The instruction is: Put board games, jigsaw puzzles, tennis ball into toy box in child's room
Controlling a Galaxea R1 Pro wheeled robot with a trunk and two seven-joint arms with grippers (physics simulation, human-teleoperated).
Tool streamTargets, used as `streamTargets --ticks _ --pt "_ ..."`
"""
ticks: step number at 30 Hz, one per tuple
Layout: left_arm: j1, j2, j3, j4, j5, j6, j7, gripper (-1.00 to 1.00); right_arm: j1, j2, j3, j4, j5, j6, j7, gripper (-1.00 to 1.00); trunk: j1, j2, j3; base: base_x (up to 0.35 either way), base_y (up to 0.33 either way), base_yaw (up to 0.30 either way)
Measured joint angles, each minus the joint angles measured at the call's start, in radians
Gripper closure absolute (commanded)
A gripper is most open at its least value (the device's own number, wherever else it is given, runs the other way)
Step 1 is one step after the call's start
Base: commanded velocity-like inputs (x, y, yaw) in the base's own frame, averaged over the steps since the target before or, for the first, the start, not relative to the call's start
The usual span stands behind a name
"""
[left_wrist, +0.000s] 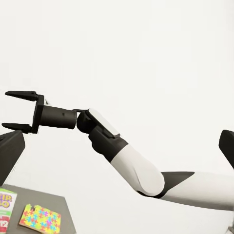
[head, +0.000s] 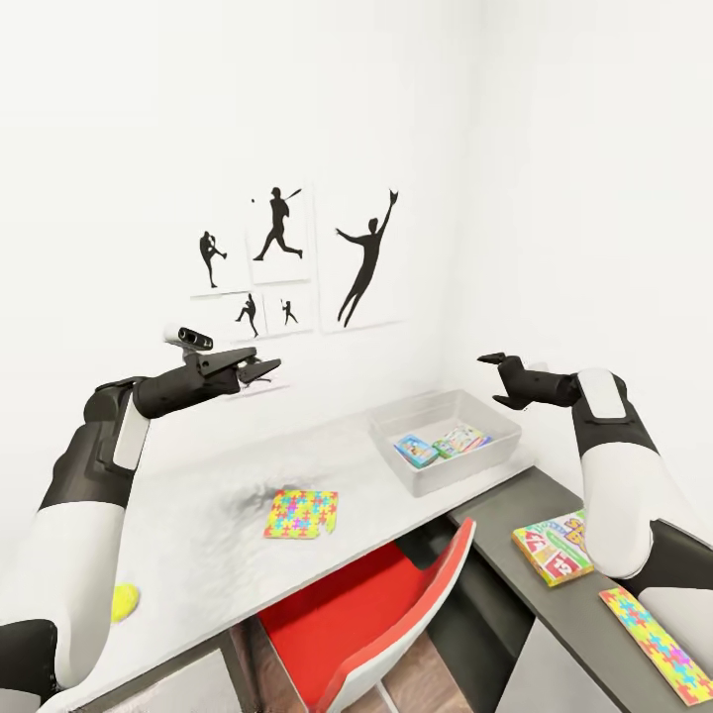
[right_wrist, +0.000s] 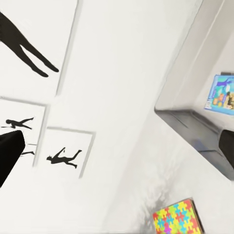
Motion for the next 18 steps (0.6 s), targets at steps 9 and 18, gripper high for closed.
streamTargets --ticks 9,18 --pt "0.0 0.0 0.0 0.0 0.0 0.0 0.0 -1.0 0.0 0.001 0.0 0.0 0.0 0.0 0.0 -1.0 0.0 -0.001 0.006 -0.075 0.017 0.265" --pt "0.0 0.0 0.0 0.0 -0.001 0.0 0.0 -1.0 0.0 0.002 0.0 0.0 0.0 0.0 0.0 -1.0 0.0 -0.001 0.011 -0.021 0.009 0.272"
